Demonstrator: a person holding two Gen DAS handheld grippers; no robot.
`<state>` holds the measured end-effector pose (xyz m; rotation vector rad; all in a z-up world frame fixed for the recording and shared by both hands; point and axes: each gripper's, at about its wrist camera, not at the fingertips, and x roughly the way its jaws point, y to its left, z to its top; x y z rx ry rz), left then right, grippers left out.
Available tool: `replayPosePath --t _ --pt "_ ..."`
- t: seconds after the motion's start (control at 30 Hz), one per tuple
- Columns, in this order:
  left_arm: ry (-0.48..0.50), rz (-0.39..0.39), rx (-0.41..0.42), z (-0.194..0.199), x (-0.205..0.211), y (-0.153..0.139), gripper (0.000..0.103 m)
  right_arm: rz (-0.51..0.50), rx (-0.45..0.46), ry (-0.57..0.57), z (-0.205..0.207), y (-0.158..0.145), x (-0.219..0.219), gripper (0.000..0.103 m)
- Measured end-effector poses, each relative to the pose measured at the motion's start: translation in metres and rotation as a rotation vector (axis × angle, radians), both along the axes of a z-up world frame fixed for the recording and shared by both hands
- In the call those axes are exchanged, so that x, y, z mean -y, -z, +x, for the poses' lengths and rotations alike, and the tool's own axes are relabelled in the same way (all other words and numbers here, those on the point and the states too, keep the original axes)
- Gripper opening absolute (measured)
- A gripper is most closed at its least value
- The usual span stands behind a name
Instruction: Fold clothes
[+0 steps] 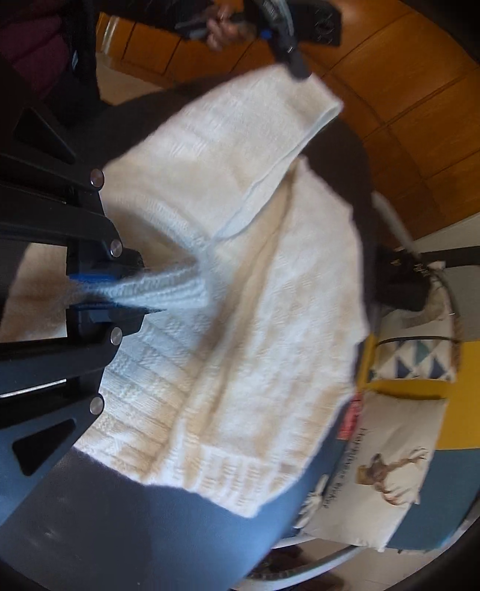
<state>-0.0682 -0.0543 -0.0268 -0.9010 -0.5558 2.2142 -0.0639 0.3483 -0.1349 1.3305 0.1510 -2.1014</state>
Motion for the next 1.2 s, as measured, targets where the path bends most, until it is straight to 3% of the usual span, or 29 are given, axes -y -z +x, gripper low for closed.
replayPosePath --t 0.13,0.23,0.33,0.4,0.43,0.5,0.63,0.73,0.8,0.93,1.0,1.03,1.1,1.2 --pt "-0.048 0.043 -0.098 -0.008 0.014 -0.030 0.009 -0.090 -0.102 0.057 -0.038 -0.063 -0.018 0.005" --pt "-0.063 0.015 -0.123 -0.025 0.015 -0.041 0.009 -0.088 -0.139 0.096 -0.059 -0.082 -0.026 0.005" --pt "-0.016 -0.118 -0.056 -0.039 0.005 -0.029 0.011 -0.061 -0.096 0.100 -0.070 -0.051 -0.018 0.005" --pt "0.006 -0.229 -0.017 -0.043 0.001 -0.011 0.023 -0.041 -0.050 0.093 -0.065 -0.024 -0.016 0.006" --pt "0.023 -0.276 0.015 -0.044 0.000 0.000 0.034 -0.041 -0.028 0.092 -0.058 -0.014 -0.018 0.006" --pt "0.043 -0.319 0.102 -0.048 0.004 0.021 0.039 -0.045 0.004 0.098 -0.047 0.000 -0.022 0.006" --pt "0.025 -0.344 0.210 -0.048 0.023 0.051 0.041 -0.069 0.044 0.105 -0.034 0.012 -0.027 0.006" --pt "0.043 -0.340 0.217 -0.051 0.026 0.058 0.052 -0.072 0.053 0.100 -0.030 0.014 -0.026 0.006" --pt "0.079 -0.341 0.223 -0.057 0.019 0.064 0.053 -0.063 0.055 0.095 -0.030 0.015 -0.023 0.006" --pt "0.131 -0.422 0.272 -0.075 -0.001 0.091 0.054 -0.047 0.059 0.096 -0.029 0.017 -0.019 0.006" --pt "0.117 -0.499 0.276 -0.076 -0.010 0.102 0.047 -0.033 0.055 0.098 -0.029 0.019 -0.018 0.006" --pt "0.110 -0.535 0.277 -0.076 -0.014 0.107 0.008 -0.026 0.050 0.099 -0.029 0.019 -0.018 0.006" --pt "0.077 -0.529 0.225 -0.066 -0.018 0.102 0.006 -0.028 0.032 0.100 -0.026 0.015 -0.019 0.006" --pt "0.006 -0.424 0.106 -0.045 -0.010 0.063 0.005 -0.045 -0.019 0.098 -0.018 -0.002 -0.025 0.006"
